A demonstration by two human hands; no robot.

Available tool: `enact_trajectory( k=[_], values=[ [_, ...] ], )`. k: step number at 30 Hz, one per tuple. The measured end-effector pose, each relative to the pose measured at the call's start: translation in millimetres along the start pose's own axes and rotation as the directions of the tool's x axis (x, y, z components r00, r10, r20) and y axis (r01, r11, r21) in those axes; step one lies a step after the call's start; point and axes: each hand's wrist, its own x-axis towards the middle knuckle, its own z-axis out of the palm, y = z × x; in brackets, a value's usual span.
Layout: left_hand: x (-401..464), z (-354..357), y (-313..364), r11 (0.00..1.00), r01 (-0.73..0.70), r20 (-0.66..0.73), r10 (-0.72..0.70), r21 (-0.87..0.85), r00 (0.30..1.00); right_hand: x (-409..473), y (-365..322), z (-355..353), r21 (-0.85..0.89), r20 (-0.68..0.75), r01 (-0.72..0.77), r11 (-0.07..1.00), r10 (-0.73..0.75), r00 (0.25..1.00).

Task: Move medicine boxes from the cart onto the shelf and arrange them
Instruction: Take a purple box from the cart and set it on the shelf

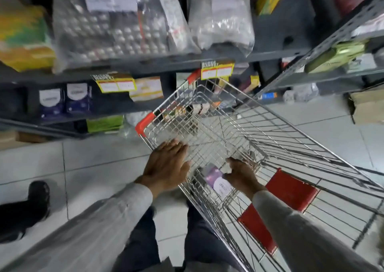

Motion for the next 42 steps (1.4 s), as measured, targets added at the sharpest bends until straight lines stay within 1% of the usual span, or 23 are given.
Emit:
enact_trajectory(
  k=[1,3,7,10,12,16,20,22,24,26,27,29,31,32,34,35,36,38,39,40,42],
  values=[
    [1.2,1.8,-0.6,1.0,0.005,-0.012,-0.005,0.011,1.0,2.7,6.5,13.4,-0.008,0.024,-0.011,1.0,0.011,1.0],
    [4.4,3.0,-1.1,1.0,0.01,-0.017,-0.01,0.015,1.0,8.2,17.3,38.3,-0.008,0.026,-0.019,1.0,0.019,0.999],
    [6.4,3.4,-0.5,0.999,0.017,-0.019,-0.016,0.051,1.0,19.1,27.8,77.4,0.012,-0.009,-0.058,0.998,0.058,0.998],
    [7.5,6.0,-3.0,0.999,0.006,0.007,-0.006,0.048,1.0,28.9,28.5,103.7,0.023,-0.047,-0.089,0.996,0.09,0.995],
    [7.7,8.8,-4.8,0.999,-0.002,0.013,0.001,0.045,1.0,32.9,27.3,116.0,0.004,-0.087,-0.084,0.996,0.084,0.993],
    [7.7,12.1,-5.1,0.999,0.001,0.003,-0.002,0.036,1.0,36.7,24.1,120.4,0.032,-0.143,-0.062,0.998,0.066,0.988],
    [7.9,13.0,-3.6,1.0,0.026,-0.001,-0.026,0.013,1.0,27.4,13.3,94.2,0.023,-0.197,-0.017,1.0,0.021,0.98],
    [4.0,13.6,-0.4,0.999,0.04,0.006,-0.04,0.01,0.999,12.4,3.5,72.4,0.022,-0.247,0.026,0.999,-0.02,0.969],
    [0.0,9.2,1.5,1.0,0.025,0.02,-0.025,-0.008,0.999,-6.9,-9.0,46.9,-0.008,-0.326,0.064,0.998,-0.064,0.943],
    [0.1,-6.6,2.0,0.996,0.014,0.027,-0.012,-0.086,1.0,-22.2,-23.9,15.6,-0.056,-0.416,0.103,0.993,-0.117,0.902],
    [-3.1,-18.5,3.6,0.991,0.018,0.004,-0.018,-0.132,1.0,-33.5,-32.1,1.4,-0.058,-0.446,0.114,0.992,-0.128,0.886],
    [-18.0,-62.2,4.0,0.984,0.011,-0.151,-0.039,-0.178,0.988,-73.0,-62.9,-38.3,-0.068,-0.528,0.142,0.988,-0.156,0.834],
    [-18.0,-78.7,9.1,0.975,-0.021,-0.248,-0.035,-0.219,0.968,-91.1,-72.4,-63.2,-0.11,-0.541,0.172,0.979,-0.205,0.816],
    [-21.7,-92.6,10.2,0.974,-0.037,-0.293,-0.031,-0.224,0.956,-103.1,-78.8,-77.8,-0.129,-0.559,0.225,0.966,-0.258,0.788],
    [-38.5,-135.6,8.1,0.969,-0.055,-0.395,-0.046,-0.24,0.917,-136.9,-99.1,-110.7,-0.127,-0.619,0.326,0.937,-0.332,0.712],
    [-47.4,-161.5,5.6,0.965,-0.084,-0.469,-0.044,-0.249,0.882,-152.4,-111.4,-129.0,-0.121,-0.648,0.37,0.921,-0.355,0.674],
    [-56.3,-188.3,2.2,0.961,-0.117,-0.555,-0.043,-0.249,0.831,-166.6,-126.3,-148.6,-0.108,-0.683,0.404,0.908,-0.363,0.634],
    [-73.5,-239.9,-8.3,0.961,-0.172,-0.722,-0.039,-0.217,0.69,-193.7,-155.8,-188.1,-0.108,-0.764,0.465,0.879,-0.373,0.527],
    [-82.4,-263.5,-14.9,0.963,-0.193,-0.791,-0.035,-0.191,0.61,-205.7,-168.0,-206.7,-0.129,-0.794,0.496,0.859,-0.389,0.467],
    [-91.6,-286.3,-21.8,0.964,-0.208,-0.842,-0.03,-0.167,0.539,-217.7,-180.4,-224.1,-0.133,-0.81,0.535,0.834,-0.402,0.426],
    [-108.1,-329.4,-36.8,0.97,-0.206,-0.897,-0.026,-0.129,0.441,-239.0,-206.3,-260.0,-0.093,-0.814,0.633,0.768,-0.425,0.396]
  ],
)
